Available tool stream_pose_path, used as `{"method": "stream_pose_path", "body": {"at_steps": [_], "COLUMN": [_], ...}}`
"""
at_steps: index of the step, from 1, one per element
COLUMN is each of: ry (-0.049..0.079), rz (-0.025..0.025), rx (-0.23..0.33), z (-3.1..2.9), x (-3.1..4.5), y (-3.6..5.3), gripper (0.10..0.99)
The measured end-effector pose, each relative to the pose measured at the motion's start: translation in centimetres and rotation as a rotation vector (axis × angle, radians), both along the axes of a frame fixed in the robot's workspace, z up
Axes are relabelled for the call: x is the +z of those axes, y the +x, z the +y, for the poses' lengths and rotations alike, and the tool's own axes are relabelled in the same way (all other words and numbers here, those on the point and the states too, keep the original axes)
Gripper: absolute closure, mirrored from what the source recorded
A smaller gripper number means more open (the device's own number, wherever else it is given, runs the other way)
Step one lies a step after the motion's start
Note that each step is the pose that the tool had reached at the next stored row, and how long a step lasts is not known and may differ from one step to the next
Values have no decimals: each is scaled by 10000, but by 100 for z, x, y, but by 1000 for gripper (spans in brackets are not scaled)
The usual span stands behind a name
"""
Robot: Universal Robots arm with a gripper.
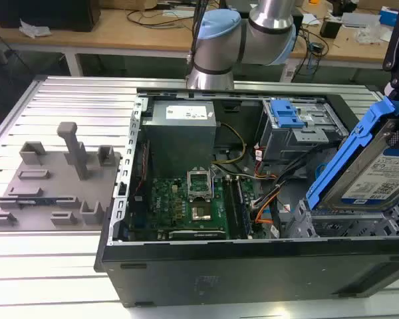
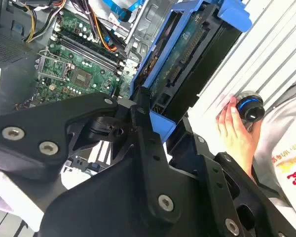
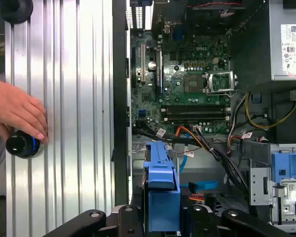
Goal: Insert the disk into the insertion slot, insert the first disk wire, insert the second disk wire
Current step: 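Insert the disk into the insertion slot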
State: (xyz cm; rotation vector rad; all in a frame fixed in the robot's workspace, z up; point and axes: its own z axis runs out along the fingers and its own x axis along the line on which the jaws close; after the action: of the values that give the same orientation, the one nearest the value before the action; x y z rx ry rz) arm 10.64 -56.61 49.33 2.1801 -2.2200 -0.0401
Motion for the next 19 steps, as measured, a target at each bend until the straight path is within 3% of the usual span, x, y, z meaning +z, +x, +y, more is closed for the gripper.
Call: {"method": "stream_pose_path", "body": {"at_steps": [12,15,18,19], "ry": [0,0,82,153], "rz": [-7,-150,-443,-512], "rx": [0,14,32,33], "z": [0,0,0,0], "x": [0,0,0,0], "y": [0,-1,-6,-11], "gripper": [718,718,718,718]}}
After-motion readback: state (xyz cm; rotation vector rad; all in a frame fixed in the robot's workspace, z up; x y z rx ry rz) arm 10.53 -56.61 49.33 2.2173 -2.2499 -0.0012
